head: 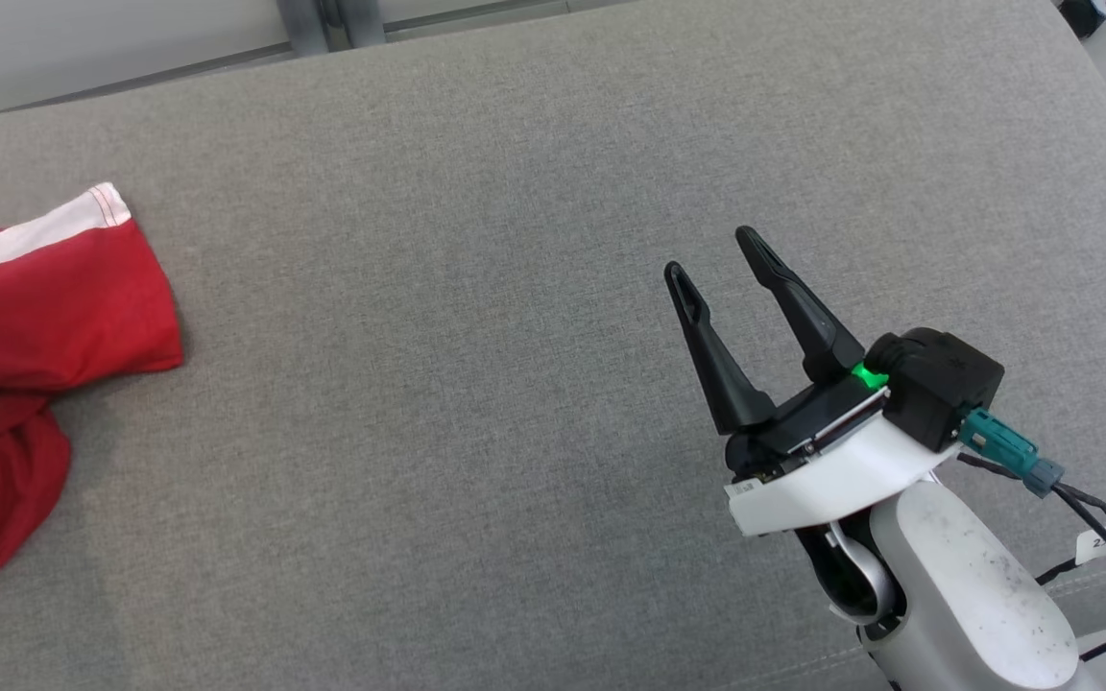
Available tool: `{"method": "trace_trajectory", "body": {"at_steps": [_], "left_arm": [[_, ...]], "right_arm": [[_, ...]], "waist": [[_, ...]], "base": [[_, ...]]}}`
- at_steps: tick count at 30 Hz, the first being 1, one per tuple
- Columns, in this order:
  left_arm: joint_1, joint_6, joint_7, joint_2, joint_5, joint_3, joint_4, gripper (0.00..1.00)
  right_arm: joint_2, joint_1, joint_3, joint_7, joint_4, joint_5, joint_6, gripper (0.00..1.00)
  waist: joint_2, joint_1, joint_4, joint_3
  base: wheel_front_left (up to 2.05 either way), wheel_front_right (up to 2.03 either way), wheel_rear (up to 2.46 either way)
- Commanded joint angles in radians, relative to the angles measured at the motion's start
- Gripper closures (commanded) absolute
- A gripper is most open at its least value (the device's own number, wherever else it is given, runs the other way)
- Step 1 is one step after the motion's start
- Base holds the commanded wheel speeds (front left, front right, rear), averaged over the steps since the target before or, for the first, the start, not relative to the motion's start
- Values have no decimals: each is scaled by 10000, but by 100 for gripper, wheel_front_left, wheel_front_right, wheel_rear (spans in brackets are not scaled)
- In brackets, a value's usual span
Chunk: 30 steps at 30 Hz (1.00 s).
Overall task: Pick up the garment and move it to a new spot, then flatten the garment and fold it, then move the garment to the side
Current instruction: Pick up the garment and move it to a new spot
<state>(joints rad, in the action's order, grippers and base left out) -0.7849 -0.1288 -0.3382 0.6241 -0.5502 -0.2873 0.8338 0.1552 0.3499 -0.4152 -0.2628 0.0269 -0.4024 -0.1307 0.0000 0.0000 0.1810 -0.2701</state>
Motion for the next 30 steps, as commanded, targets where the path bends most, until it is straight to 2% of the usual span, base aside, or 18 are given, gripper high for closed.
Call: {"method": "trace_trajectory", "body": {"at_steps": [1,6,11,18,20,25,28,30], "left_arm": [[-99,-27,172,152,-25,-168,-207,100],[-329,-28,434,409,-70,-961,-1055,100],[-637,-28,539,589,-176,-1768,-2480,100],[-378,-15,519,147,-440,-2328,-4967,100],[-142,158,554,-71,-607,-2299,-5723,100],[1042,902,937,-778,-1011,-2343,-7035,100],[1869,1220,1295,-1248,-963,-2667,-6919,100],[2376,1453,1720,-1595,-623,-3036,-6321,100]], "right_arm": [[-20,-208,-2,-25,56,-44,0,0],[-157,-446,-14,-25,141,-125,0,0],[-203,-699,127,-25,169,-167,0,0],[-210,-1010,301,-25,207,-167,0,0],[-213,-1016,371,-25,171,-144,0,0],[-219,-926,324,-25,157,-184,-1,0],[-195,-908,363,-25,183,-213,-1,0],[-177,-856,367,-24,221,-225,-1,0]], "waist": [[0,0,-43,426],[0,0,59,1042],[0,0,243,1512],[0,0,534,1776],[0,0,643,1789],[0,0,1034,1692],[0,0,1178,1544],[0,0,1266,1426]], "base": [[0,0,0],[0,0,0],[0,0,0],[0,0,0],[0,0,0],[0,0,0],[0,0,0],[0,0,0]]}}
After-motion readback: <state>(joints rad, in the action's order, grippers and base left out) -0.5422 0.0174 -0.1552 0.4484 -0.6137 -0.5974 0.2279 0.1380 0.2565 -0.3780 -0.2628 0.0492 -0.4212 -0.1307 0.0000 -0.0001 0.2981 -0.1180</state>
